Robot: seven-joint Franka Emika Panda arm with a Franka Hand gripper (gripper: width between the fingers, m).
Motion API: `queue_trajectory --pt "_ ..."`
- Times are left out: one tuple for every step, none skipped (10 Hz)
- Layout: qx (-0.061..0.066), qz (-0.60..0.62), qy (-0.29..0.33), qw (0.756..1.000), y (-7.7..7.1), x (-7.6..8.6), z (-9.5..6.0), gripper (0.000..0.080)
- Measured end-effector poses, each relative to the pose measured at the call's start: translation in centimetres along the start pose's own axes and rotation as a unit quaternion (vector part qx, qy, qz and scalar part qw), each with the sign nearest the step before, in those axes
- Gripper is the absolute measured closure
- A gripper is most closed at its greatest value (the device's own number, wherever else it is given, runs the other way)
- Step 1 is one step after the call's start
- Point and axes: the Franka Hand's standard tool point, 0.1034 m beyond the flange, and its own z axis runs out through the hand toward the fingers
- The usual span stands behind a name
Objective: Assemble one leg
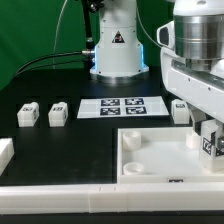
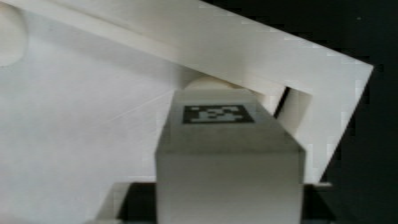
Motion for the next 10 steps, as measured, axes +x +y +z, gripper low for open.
queue_trajectory --pt "0.000 -0.021 0.000 1.000 0.0 0.0 0.0 0.0401" --pt "-0.001 -0.025 -0.001 1.000 0.0 -0.2 0.1 0.0204" --pt "-0.002 -0.069 -0.001 0.998 0.0 -0.4 0.1 0.0165" --pt "-0.002 -0.126 -0.001 0.992 0.0 -0.6 0.1 0.0165" --pt "-0.002 -0.187 -0.001 0.982 -0.1 -0.8 0.2 0.0154" --pt "-0.004 -0.229 -0.001 0.973 -0.1 -1.2 0.2 0.0154" --pt "-0.006 -0.304 0.001 0.953 -0.1 -1.2 0.2 0.0151" --pt "-0.006 -0.358 0.001 0.934 -0.1 -1.2 0.3 0.0151" --pt "-0.006 -0.393 0.003 0.920 -0.1 -1.3 0.3 0.0151" --pt "-0.012 -0.461 0.009 0.887 -0.1 -1.3 0.3 0.0151"
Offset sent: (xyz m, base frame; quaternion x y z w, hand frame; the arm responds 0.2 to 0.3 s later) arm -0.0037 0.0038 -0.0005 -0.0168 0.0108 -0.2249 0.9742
